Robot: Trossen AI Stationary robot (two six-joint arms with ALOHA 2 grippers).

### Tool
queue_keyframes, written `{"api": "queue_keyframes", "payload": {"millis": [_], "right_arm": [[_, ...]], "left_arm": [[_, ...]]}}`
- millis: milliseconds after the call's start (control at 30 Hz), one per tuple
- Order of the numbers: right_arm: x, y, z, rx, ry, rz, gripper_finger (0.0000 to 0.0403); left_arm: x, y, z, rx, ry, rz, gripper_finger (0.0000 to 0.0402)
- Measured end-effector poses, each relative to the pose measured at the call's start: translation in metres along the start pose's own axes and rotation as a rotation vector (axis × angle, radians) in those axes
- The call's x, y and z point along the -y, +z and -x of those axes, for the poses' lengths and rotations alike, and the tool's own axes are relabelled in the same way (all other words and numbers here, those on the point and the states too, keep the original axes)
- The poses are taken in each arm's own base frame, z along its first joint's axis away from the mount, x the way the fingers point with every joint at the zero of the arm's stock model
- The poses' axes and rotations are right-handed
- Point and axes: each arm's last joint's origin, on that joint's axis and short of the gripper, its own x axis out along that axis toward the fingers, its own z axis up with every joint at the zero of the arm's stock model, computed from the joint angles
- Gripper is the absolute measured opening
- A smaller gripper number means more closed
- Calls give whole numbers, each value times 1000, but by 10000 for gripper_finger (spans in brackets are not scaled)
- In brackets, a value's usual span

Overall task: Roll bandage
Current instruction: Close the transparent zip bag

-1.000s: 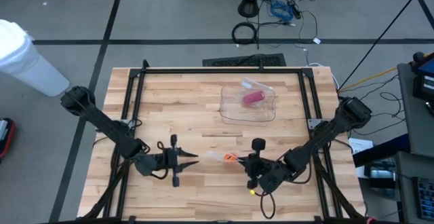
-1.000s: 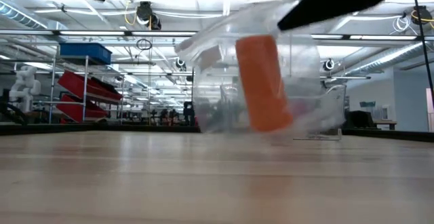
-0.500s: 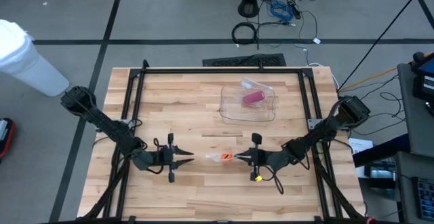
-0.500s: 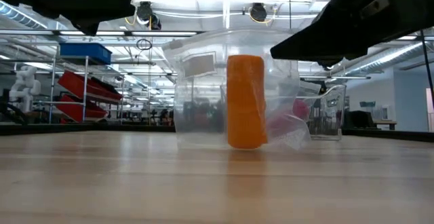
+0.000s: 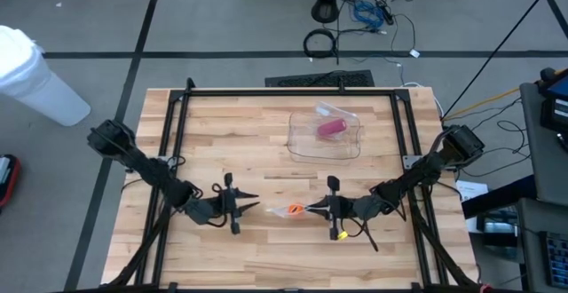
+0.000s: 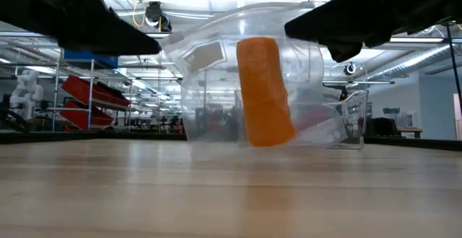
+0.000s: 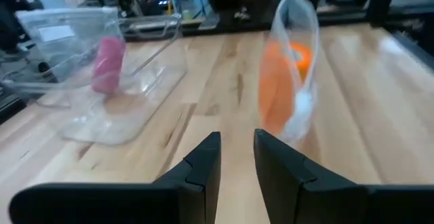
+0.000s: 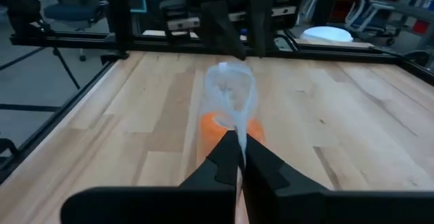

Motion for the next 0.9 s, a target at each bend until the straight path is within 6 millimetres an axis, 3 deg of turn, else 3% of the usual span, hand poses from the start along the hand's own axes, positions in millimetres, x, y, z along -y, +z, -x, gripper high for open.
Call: {"api": "queue_keyframes", "payload": {"millis": [500, 900], "right_arm": [[4, 1, -2, 11, -20, -40, 0], [7, 3, -4, 20, -28, -47, 0]], "left_arm": [[2, -2, -8, -34, -169, 6, 157], [-4, -12, -22, -60, -121, 56, 160]]}}
